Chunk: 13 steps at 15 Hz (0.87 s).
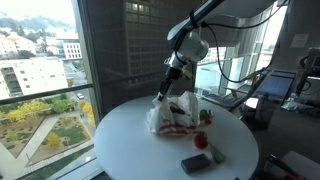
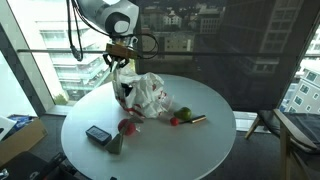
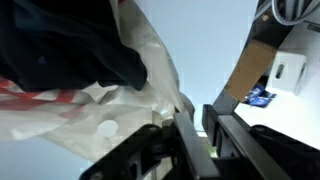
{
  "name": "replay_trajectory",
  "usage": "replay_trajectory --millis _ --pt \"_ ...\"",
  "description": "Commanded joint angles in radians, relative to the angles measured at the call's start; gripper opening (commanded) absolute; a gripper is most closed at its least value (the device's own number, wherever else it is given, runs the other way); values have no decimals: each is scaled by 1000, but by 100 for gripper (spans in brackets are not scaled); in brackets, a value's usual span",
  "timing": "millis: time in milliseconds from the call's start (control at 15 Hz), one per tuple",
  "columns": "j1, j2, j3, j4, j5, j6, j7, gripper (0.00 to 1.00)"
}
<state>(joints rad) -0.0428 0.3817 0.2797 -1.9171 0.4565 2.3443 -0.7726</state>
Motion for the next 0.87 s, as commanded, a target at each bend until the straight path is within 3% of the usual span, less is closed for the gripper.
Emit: replay_trajectory --millis 0,400,800 --pt "53 -94 -68 -131 -82 140 157 58" --pt "95 -208 -144 -306 -275 283 517 99" --pt "125 -261 -192 -387 -466 273 778 100"
